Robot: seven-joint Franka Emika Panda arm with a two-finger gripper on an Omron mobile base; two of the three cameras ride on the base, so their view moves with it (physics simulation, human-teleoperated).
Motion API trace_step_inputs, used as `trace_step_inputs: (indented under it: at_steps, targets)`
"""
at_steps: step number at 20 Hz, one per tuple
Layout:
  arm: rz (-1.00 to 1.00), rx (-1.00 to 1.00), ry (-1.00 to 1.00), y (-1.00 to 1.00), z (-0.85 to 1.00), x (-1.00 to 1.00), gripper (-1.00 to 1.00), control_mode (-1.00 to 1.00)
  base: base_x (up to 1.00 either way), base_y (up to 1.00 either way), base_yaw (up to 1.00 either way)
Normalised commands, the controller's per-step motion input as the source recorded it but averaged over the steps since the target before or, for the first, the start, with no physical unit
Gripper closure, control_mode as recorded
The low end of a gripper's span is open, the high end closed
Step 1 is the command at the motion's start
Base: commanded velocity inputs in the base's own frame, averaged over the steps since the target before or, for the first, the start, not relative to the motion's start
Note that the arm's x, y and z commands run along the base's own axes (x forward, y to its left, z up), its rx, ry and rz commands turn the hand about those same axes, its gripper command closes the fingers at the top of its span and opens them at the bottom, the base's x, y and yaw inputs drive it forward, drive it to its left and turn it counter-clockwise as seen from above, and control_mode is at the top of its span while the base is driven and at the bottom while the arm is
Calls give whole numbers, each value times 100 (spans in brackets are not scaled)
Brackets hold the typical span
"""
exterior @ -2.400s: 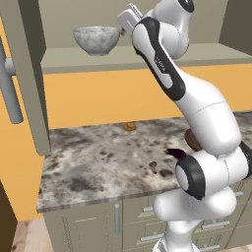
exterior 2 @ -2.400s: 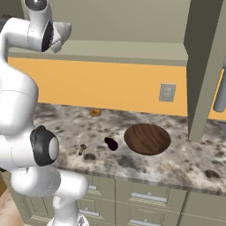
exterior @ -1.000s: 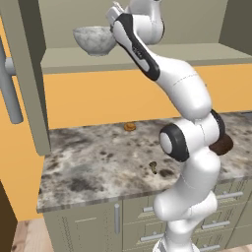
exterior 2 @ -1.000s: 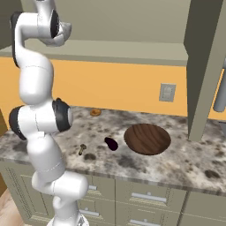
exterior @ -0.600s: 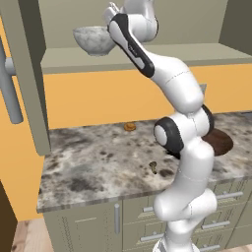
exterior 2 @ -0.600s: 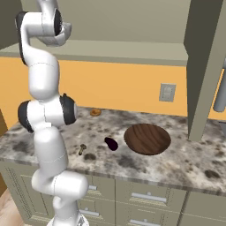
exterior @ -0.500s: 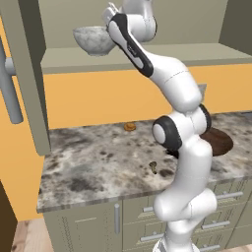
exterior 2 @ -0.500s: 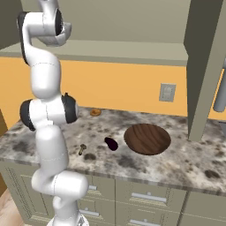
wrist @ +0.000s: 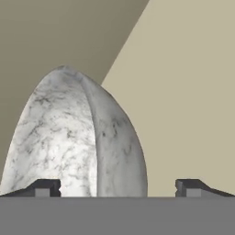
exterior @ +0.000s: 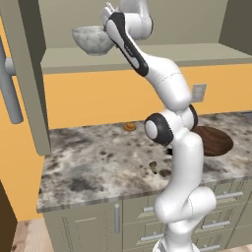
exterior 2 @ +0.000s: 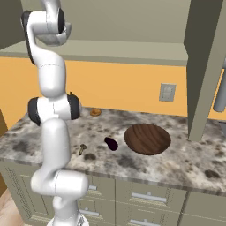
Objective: Pick both bowls and place them on the counter. Then place the eggplant in one bowl and place the mushroom in the other bowl.
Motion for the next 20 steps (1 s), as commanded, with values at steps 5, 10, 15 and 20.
trace_step_inputs:
  at_steps: [5,10,15,20]
  targets:
    - [0,0,2,4,-7,-4,100,-100,0,0,0]
    - [0,6,-1,-3,-14,-37,100,-100,0,0,0]
    - [0,9,-9,-19,0,-55,100,-100,0,0,0]
    - [0,8,-11,-19,0,-71,100,-100,0,0,0]
